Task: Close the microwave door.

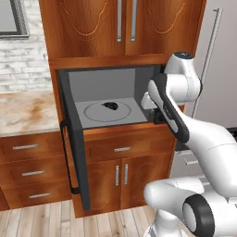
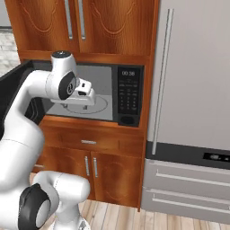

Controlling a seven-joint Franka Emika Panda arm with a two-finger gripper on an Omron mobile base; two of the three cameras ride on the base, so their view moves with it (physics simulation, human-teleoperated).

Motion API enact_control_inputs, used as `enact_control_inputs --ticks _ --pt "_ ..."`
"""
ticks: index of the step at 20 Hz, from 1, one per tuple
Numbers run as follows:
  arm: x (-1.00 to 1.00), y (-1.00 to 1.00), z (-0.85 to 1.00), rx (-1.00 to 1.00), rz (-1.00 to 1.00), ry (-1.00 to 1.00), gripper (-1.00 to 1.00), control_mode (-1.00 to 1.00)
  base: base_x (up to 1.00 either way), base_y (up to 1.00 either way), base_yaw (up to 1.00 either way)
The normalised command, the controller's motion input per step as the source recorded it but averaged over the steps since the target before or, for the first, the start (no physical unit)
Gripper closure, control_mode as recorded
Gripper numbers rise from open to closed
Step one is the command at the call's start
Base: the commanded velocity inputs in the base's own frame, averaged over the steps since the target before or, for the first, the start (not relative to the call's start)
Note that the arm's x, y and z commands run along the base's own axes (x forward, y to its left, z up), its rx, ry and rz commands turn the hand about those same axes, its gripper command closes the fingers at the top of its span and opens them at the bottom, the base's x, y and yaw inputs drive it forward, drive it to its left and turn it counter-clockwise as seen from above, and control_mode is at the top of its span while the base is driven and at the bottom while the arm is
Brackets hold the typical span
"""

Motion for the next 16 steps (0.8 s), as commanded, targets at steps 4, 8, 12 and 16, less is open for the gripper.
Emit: enact_control_inputs --ticks 4,8,12,16 --pt "-0.46 0.03 0.09 0.07 0.00 -0.24 -1.00 -1.00 0.00 0.00 0.00" --pt "-0.99 0.32 0.29 0.05 -0.03 -0.42 -1.00 -1.00 0.00 0.00 0.00" --pt "-1.00 0.21 0.31 0.00 -0.11 -0.30 -1.00 -1.00 0.00 0.00 0.00" --pt "-1.00 0.12 0.17 -0.03 -0.17 -0.18 -1.00 -1.00 0.00 0.00 0.00"
